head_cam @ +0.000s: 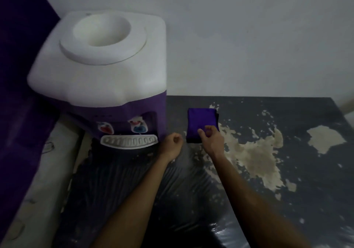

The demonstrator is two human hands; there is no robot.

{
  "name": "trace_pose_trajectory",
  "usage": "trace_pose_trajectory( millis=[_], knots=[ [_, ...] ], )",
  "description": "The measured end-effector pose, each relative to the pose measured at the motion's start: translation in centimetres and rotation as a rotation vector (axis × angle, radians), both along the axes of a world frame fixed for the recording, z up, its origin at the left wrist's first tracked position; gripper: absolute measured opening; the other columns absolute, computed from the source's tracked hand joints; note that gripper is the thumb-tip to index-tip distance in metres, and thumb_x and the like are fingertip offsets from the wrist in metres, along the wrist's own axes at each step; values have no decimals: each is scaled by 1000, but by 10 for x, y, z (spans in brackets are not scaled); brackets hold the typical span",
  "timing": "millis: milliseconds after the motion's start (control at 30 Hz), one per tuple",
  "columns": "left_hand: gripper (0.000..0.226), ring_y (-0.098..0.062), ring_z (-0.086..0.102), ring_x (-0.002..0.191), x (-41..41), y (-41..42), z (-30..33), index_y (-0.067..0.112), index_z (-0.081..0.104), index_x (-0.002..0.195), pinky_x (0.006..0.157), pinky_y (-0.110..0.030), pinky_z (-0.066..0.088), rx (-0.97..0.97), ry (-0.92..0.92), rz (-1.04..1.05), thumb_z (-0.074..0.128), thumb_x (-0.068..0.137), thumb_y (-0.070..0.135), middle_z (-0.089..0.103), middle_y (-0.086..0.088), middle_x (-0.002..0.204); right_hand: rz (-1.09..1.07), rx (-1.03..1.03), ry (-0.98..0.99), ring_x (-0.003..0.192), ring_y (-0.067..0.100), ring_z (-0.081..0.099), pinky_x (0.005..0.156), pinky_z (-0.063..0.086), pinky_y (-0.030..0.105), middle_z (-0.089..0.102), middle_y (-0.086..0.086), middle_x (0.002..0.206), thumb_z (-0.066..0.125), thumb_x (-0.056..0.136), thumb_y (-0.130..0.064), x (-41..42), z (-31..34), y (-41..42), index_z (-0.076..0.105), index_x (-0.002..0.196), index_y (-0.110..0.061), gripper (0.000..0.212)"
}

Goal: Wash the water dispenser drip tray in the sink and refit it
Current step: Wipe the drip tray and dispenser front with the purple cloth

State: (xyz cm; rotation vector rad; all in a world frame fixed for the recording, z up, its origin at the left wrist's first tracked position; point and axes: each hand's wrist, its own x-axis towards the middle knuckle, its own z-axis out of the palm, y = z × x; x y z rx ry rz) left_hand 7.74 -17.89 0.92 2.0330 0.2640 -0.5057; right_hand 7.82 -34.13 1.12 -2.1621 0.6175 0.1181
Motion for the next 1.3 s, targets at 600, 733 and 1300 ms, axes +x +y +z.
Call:
trace_pose_trajectory(
  millis=[600,733,1300],
  knots=[
    [48,-21,57,109,92,-80,-13,10,44,136,84,-30,45,16,90,144,54,95,32,58,-8,128,-3,-7,151,131,38,48,106,43,49,47,19,146,64,87,-54,90,-31,-44,28,152,-14,85],
    [29,-22,60,87,93,-87,-12,6,64,100,72,-28,41,-39,142,77,59,93,33,62,-5,88,8,69,177,127,35,53,103,45,44,54,18,141,64,91,-48,91,-32,-41,36,147,-7,76],
    [11,-22,68,91,17,-29,15,22,65,88,82,-41,55,-248,-99,219,57,95,23,71,-2,93,211,261,-79,134,27,47,112,39,41,48,8,148,64,93,-43,35,0,-32,35,150,-12,72]
  ],
)
